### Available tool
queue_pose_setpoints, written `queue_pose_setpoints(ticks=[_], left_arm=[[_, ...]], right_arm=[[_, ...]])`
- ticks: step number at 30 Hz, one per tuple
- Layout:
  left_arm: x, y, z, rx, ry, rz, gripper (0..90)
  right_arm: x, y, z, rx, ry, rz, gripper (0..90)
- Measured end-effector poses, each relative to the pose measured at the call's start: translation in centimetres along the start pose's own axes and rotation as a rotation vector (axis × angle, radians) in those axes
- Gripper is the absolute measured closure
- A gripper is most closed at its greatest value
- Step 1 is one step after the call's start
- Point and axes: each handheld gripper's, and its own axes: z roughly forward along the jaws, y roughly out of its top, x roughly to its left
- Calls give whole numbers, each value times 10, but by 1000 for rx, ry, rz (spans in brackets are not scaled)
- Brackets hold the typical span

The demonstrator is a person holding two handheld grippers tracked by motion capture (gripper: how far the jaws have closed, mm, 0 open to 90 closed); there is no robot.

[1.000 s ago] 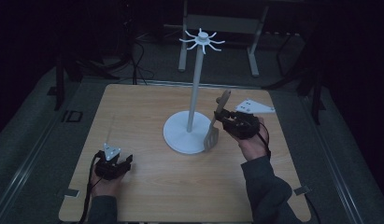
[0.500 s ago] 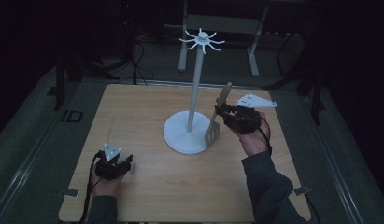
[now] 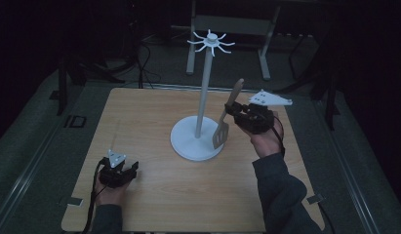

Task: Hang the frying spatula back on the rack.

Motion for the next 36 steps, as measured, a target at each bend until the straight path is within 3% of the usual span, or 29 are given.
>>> queue_pose_setpoints(ticks=[36], left_arm=[[2, 0, 1, 8, 7, -5, 454]], right_arm=[[-6, 29, 11, -8, -17, -1, 745]])
